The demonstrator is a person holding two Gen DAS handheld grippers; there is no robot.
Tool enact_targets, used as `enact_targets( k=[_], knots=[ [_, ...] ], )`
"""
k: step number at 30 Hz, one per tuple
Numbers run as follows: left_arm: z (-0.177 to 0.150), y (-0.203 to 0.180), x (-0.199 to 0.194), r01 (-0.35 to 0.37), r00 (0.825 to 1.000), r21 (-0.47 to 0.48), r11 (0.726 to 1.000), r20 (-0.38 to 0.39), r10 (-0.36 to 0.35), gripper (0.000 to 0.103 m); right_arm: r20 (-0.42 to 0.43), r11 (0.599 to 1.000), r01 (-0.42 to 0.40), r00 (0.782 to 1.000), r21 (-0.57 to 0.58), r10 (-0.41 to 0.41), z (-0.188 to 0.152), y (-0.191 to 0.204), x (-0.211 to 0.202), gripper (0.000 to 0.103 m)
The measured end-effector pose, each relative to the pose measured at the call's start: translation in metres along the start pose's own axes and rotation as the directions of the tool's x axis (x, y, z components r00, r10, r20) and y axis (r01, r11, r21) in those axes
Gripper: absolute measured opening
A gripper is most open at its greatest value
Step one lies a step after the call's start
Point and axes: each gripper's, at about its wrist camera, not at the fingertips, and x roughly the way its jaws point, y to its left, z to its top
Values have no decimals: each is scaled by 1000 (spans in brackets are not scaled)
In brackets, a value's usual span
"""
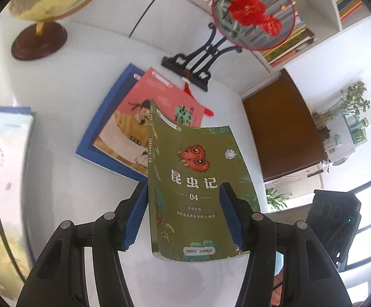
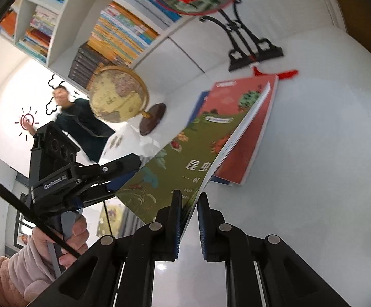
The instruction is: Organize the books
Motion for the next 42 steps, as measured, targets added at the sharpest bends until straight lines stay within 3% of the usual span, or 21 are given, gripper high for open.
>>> enact_targets(
  k=[8, 17, 27, 32, 38, 42],
  knots=[
    [-5, 37, -52, -28, 999, -9, 1000, 40, 28, 53, -23, 996, -4, 1000, -90, 2, 3, 55, 17, 12],
    [-9, 108, -125, -32, 995, -72, 997, 88, 38, 53, -98, 977, -57, 994, -203, 38, -6, 133, 75, 12],
    [-34, 177, -180, -125, 981, -176, 977, 123, 147, 53, -218, 952, -133, 973, -275, 73, -34, 209, 153, 13],
    [-44, 195, -175, -123, 984, -231, 965, 96, 149, 53, -271, 956, -111, 962, -272, 35, -48, 213, 175, 14],
    [-48, 191, -168, -183, 974, -231, 956, 87, 207, 53, -321, 968, -71, 947, -242, -11, -59, 202, 186, 14],
    [-48, 193, -178, -247, 952, -258, 934, 118, 284, 53, -356, 980, -65, 935, -189, -6, -60, 193, 193, 21]
  ],
)
